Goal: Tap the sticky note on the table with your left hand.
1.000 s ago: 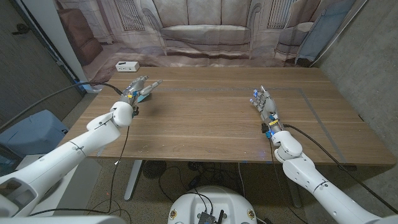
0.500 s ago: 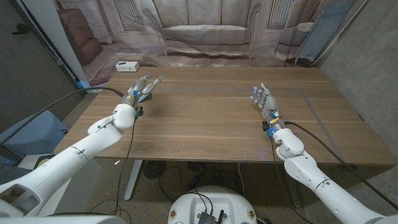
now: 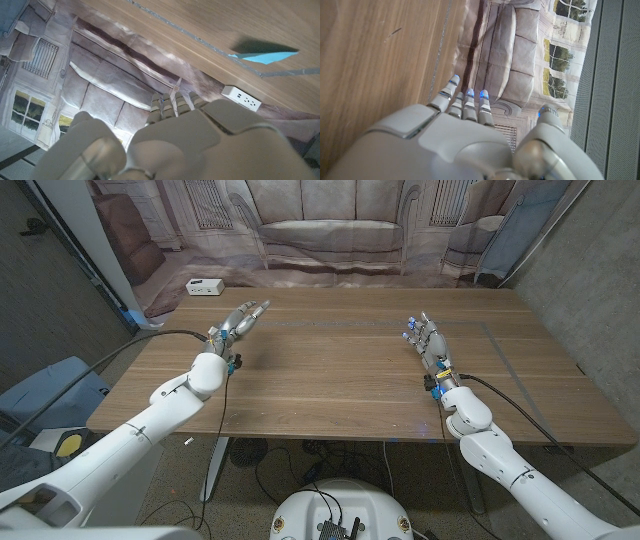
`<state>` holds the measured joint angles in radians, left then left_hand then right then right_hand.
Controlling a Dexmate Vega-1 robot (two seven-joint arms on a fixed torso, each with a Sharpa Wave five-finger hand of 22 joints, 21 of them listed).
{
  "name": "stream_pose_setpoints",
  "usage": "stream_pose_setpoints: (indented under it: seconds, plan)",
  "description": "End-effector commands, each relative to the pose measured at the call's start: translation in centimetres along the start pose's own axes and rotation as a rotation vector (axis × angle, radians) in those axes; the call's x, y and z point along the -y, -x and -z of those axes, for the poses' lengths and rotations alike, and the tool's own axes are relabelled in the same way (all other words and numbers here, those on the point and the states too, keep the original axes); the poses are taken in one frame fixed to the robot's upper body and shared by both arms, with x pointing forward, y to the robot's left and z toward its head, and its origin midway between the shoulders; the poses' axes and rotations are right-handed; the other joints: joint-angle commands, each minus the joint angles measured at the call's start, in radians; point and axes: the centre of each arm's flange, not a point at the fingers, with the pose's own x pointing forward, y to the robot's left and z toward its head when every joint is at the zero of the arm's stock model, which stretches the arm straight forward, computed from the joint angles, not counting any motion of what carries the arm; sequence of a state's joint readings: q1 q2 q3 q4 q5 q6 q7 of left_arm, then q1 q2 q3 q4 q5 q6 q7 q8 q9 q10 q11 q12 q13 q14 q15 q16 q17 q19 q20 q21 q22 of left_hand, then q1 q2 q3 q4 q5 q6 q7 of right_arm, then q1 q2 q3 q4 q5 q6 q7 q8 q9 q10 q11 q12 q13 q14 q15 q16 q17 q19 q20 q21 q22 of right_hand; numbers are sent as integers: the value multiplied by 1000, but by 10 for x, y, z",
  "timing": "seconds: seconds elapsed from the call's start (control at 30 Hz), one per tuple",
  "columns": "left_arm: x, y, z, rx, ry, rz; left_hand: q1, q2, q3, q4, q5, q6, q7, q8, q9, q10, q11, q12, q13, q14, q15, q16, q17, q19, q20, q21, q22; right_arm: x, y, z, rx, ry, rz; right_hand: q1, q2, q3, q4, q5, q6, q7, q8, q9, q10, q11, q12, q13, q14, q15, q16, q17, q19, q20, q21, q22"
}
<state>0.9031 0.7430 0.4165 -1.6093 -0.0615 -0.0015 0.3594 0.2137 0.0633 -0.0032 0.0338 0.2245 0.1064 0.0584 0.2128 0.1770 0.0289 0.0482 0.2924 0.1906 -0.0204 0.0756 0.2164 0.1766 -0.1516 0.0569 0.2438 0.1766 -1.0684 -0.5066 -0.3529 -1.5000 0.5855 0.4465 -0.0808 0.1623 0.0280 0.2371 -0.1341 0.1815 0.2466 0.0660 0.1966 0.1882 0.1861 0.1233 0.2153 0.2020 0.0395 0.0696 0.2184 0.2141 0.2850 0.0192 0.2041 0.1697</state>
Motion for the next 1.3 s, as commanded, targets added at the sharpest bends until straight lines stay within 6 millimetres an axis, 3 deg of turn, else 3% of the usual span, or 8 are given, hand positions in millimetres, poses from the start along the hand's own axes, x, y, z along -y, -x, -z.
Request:
stream_pose_setpoints:
  seconds: [0.03,0.23,0.53,0.7,0.8,0.9,0.97,1.3]
  plan:
    - [13,-4,-2,74,198,63,15,4,-1,-5,-1,20,3,4,1,18,6,5,3,13,5,5,3,8,-2,-4,3,-5,2,-5,16,11,-8,9,5,-3,0,4,12,-2,7,3,12,0,10,4,9,0,5,1,9,0,7,4]
    - [17,-4,-6,96,266,103,20,7,0,-9,-5,37,10,3,1,64,30,14,4,42,15,7,3,20,20,-8,3,-6,1,-9,20,23,-16,9,5,-3,0,4,12,-3,7,3,12,1,9,3,12,0,6,0,12,0,7,4]
    - [28,-9,-10,154,357,166,23,9,0,-12,-9,67,14,4,2,93,36,14,4,78,14,9,3,83,31,6,3,-1,5,-10,14,53,-23,10,5,-3,-1,4,10,-5,5,3,13,1,9,3,14,0,5,0,14,0,6,4]
    - [28,-10,-13,204,406,168,25,8,-1,-15,-11,80,16,3,2,103,33,11,4,95,13,8,4,124,35,15,3,4,7,-8,4,61,-19,11,2,-5,-2,4,8,-8,3,3,23,-5,10,2,28,-23,8,-1,28,-8,9,4]
    - [30,-10,-13,213,434,177,26,7,-2,-16,-11,82,16,1,2,106,33,9,5,104,16,8,4,144,31,19,3,5,8,-7,-7,60,-19,10,0,-8,-1,4,1,9,0,3,11,6,3,1,17,-11,2,-2,27,-11,6,4]
    - [34,-8,-13,210,456,202,27,4,-4,-18,-13,83,16,-6,2,110,42,3,5,121,26,6,4,182,72,25,3,5,8,-6,-23,70,-29,8,0,-10,1,4,-7,20,-3,3,-13,17,-9,0,-6,3,-9,-2,6,-9,-5,4]
    - [36,-6,-13,208,463,210,27,4,-4,-19,-14,82,17,-8,2,110,54,1,5,123,25,5,4,191,70,27,3,5,8,-5,-31,74,-33,6,2,-11,2,4,-24,20,-8,3,-30,15,-15,0,-22,7,-15,-2,-9,-5,-10,4]
    - [40,-4,-10,205,485,217,27,2,-6,-21,-15,76,32,-14,2,102,48,-9,5,112,28,-5,4,191,56,19,3,3,7,-2,-36,64,-23,7,3,-11,2,5,-32,14,-9,3,-34,14,-16,0,-27,9,-17,-2,-14,-4,-12,4]
